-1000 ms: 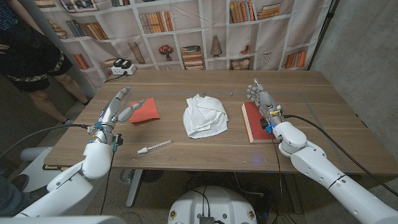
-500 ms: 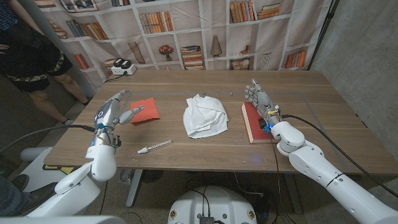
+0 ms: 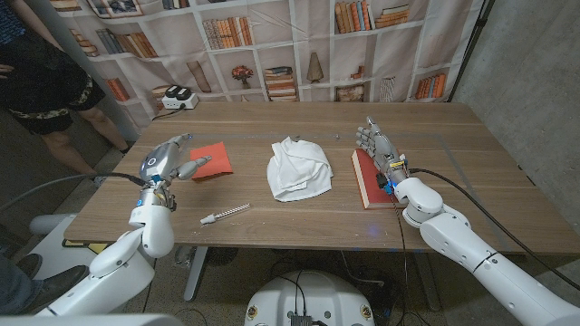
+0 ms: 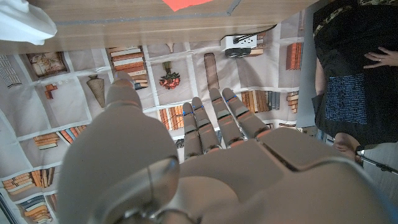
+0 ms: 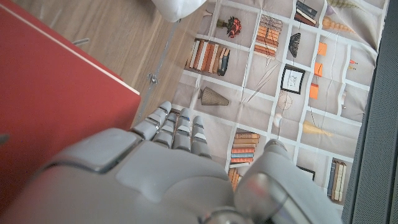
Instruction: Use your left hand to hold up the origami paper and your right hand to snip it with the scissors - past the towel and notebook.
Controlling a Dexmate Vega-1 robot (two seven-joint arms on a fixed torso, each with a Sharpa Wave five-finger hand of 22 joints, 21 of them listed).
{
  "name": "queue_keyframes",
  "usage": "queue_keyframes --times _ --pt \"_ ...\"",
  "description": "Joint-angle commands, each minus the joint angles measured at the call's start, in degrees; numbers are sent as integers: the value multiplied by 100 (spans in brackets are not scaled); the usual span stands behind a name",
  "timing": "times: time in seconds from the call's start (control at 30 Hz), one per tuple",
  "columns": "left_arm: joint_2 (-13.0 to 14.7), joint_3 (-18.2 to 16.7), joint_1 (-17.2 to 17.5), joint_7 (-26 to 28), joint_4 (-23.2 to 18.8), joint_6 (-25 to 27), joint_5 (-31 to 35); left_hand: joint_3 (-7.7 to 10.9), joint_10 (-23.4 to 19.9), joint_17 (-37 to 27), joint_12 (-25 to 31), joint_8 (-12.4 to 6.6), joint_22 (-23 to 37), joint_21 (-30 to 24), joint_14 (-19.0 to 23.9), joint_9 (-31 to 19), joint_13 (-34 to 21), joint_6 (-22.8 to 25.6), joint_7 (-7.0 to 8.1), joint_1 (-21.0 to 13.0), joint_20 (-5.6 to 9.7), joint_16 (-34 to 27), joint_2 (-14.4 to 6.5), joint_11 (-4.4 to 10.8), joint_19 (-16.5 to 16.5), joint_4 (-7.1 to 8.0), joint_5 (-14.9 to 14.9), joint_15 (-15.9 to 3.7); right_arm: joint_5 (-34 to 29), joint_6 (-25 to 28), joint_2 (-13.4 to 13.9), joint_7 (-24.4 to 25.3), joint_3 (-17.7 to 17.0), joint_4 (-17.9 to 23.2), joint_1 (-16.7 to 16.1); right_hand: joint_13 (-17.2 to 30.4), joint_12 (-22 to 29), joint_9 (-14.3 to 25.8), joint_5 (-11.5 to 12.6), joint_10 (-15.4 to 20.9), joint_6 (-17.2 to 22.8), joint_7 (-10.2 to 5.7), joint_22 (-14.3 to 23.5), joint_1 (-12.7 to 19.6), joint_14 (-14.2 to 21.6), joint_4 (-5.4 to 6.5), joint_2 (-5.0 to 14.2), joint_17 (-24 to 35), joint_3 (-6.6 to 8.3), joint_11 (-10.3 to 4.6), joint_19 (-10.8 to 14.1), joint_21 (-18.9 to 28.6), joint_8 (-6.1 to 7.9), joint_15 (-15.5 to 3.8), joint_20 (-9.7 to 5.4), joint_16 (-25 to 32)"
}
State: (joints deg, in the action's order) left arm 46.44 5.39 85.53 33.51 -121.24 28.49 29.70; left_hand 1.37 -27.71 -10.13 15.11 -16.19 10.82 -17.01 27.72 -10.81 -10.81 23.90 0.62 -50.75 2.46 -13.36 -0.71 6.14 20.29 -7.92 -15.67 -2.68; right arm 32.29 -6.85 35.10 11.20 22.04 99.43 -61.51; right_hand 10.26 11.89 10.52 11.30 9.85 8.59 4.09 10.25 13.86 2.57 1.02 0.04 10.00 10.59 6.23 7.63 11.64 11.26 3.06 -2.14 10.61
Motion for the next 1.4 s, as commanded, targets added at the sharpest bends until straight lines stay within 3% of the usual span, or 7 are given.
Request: queue_keyframes --times 0.03,0.43,0.6,0.73,0.87,1.17,1.4 --pt "145 406 -260 -273 -174 920 785 -14 -145 -8 39 -68 10 -50 132 -20 -30 161 49 -64 146 -36 7 40 101 2 17 -381 46 10 11 18 -31 -2 -46 19 7 22 2 1 30 -13 24 43 37 -12 47 30 21 5 22 -5 -17 29 -38 -11" --pt "323 775 -448 -824 -244 1687 1499 -41 -361 -13 33 -94 3 -33 281 -17 -28 416 159 -71 171 -12 4 99 138 41 48 -471 91 50 5 69 -49 49 -76 19 6 22 0 -1 7 2 24 43 50 -18 56 30 19 0 26 -5 -26 26 -27 -5" --pt "336 828 -503 -968 -204 1734 1579 -43 -641 -8 58 -73 -8 -93 601 -16 -28 536 202 -144 269 -54 -4 100 385 42 67 -532 94 63 -11 84 -41 40 -59 20 9 22 -1 7 -1 7 24 41 67 -20 61 31 19 0 40 0 -28 21 -28 1" --pt "345 865 -564 -1164 -192 1778 1576 -56 -727 -5 10 -43 -16 -210 753 -18 -28 620 205 -192 124 -32 5 125 768 47 90 -564 89 64 -33 84 -26 21 -28 20 12 23 -2 17 -4 10 25 40 73 -21 65 31 18 1 46 2 -29 18 -23 3" --pt "345 917 -628 -1303 -181 1857 1617 -55 -779 -7 -13 -23 -22 -249 758 -19 -30 657 178 -234 9 7 2 105 921 44 104 -544 73 75 -42 95 -15 20 -5 20 15 23 -3 25 -7 11 25 37 76 -21 68 32 16 -3 51 3 -29 21 -21 4" --pt "432 1288 -865 -1765 -85 2278 2089 -31 -842 -18 -33 -9 -22 -242 833 -20 -32 712 175 -299 27 12 -46 145 953 42 113 -560 82 96 -88 104 0 -38 64 21 18 23 -5 33 -11 0 25 34 91 -25 72 33 13 6 60 5 -29 17 -11 8" --pt "416 1503 -1020 -1926 128 2340 2367 -38 -1089 -28 -30 -69 -12 -216 893 -25 -39 1064 295 -340 40 60 -76 206 974 68 156 -600 85 127 -117 83 28 -84 133 22 20 23 -6 41 -25 -7 25 34 104 -30 75 32 11 -9 77 10 -33 14 -21 10"
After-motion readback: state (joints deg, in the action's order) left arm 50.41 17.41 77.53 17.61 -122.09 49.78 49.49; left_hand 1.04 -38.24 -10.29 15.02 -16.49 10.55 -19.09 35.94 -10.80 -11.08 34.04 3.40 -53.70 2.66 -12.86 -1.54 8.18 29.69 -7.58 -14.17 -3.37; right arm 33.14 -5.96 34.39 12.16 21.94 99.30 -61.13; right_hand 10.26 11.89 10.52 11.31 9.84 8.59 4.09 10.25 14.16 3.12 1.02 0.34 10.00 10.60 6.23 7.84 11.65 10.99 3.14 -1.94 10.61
